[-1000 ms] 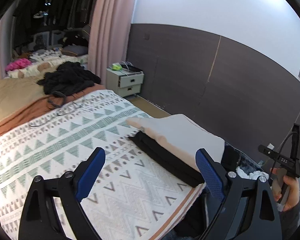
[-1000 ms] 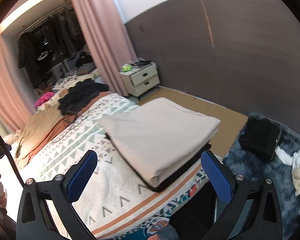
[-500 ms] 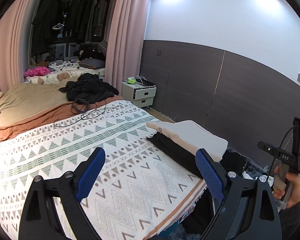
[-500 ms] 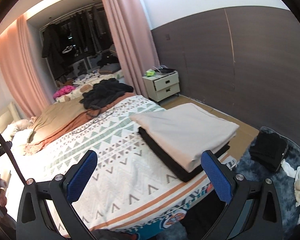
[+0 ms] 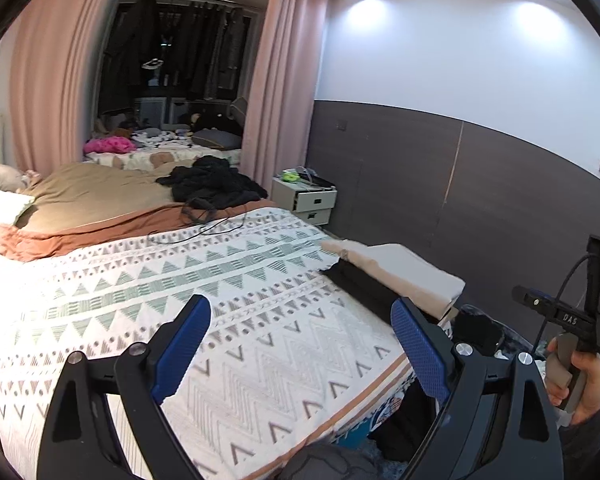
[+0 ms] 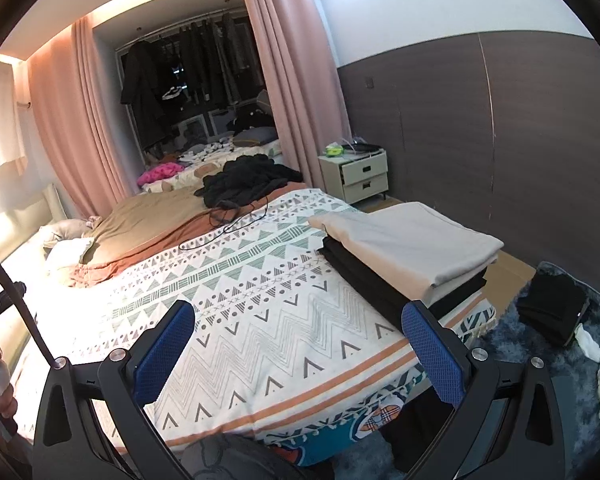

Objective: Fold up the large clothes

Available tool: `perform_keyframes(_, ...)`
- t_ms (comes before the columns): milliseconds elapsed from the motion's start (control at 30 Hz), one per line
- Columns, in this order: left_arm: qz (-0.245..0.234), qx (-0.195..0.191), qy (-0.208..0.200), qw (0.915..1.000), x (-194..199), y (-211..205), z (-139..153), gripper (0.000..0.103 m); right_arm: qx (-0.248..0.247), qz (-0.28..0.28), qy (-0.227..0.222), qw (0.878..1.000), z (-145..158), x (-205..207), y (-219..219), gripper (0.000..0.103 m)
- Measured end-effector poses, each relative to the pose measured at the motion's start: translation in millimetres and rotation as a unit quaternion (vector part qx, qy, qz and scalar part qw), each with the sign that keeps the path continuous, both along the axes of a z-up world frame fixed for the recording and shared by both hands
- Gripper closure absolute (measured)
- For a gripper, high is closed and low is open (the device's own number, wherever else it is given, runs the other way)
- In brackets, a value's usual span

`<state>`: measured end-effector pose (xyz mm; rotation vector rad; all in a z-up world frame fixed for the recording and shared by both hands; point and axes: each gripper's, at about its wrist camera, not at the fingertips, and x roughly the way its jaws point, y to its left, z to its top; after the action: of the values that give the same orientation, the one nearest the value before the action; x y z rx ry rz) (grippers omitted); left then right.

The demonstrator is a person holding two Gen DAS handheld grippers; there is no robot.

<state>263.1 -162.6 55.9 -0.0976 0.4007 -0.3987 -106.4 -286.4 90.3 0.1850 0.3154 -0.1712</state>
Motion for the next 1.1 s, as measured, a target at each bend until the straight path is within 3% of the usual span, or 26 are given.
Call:
perform_keyframes(333,0.033,-0.018,0.008,0.9992,-55,45,-47,0.010,-0.005,0.014,-0.006,1.000,-36,-19,22,0.000)
perform_keyframes(533,0.065,-0.006,0.000,0.9979,-93,65,-68,0.010,-0.016,0.029,-0.005,0.999,-56,-35,44,0.000)
perform_keyframes(833,0.097,-0.007,0.000,0.9952,-138,88,-84,0.010,-0.018,0.053,0.008,0.998,-78,-57,65,0.000)
perform_keyframes(1100,0.121,-0.012,0.016,0.9925,-154,100,-87,0.010,-0.011,0.068,0.000,0.998,-81,-69,74,0.000)
